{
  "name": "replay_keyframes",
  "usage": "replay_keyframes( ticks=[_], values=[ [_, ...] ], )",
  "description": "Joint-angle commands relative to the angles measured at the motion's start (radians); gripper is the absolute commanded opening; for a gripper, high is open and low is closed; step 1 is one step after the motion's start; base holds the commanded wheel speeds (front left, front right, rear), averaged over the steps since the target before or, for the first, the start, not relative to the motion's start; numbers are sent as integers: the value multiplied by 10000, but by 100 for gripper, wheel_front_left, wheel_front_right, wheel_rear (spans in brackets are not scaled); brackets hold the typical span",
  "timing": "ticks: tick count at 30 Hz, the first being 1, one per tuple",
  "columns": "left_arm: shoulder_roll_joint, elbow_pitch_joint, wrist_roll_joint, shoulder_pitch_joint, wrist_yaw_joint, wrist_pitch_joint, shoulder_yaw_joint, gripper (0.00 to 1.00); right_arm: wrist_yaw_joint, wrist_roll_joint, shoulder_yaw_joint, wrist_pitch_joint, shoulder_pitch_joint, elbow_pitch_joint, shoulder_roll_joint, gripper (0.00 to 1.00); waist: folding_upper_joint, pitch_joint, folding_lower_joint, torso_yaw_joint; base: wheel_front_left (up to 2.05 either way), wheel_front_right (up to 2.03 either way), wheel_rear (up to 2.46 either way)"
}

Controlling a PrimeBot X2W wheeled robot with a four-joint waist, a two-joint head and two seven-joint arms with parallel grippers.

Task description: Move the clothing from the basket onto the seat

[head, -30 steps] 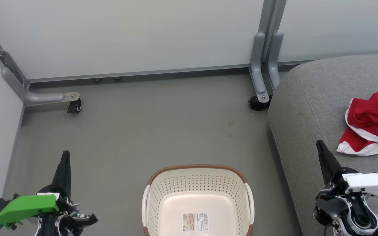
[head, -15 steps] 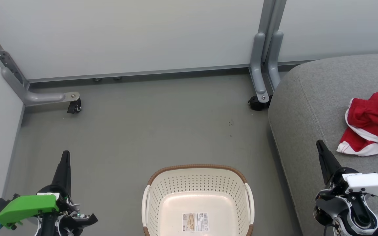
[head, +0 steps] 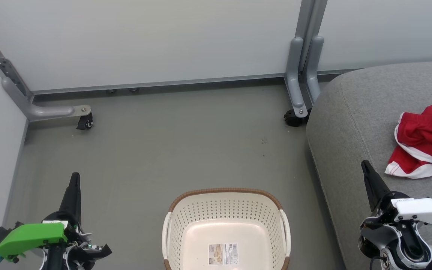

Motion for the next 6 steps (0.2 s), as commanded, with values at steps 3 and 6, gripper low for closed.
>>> replay_keyframes(
  ticks=[3, 6],
  values=[
    [-1, 7, -33, -109, -50, 34, 20, 0, 4, -29, -34, 46, -89, 26, 7, 0, 0, 0, 0, 0, 0, 0, 0],
    [-1, 7, -33, -109, -50, 34, 20, 0, 4, -38, -40, 52, -90, 27, 12, 0, 0, 0, 0, 0, 0, 0, 0]
  ],
)
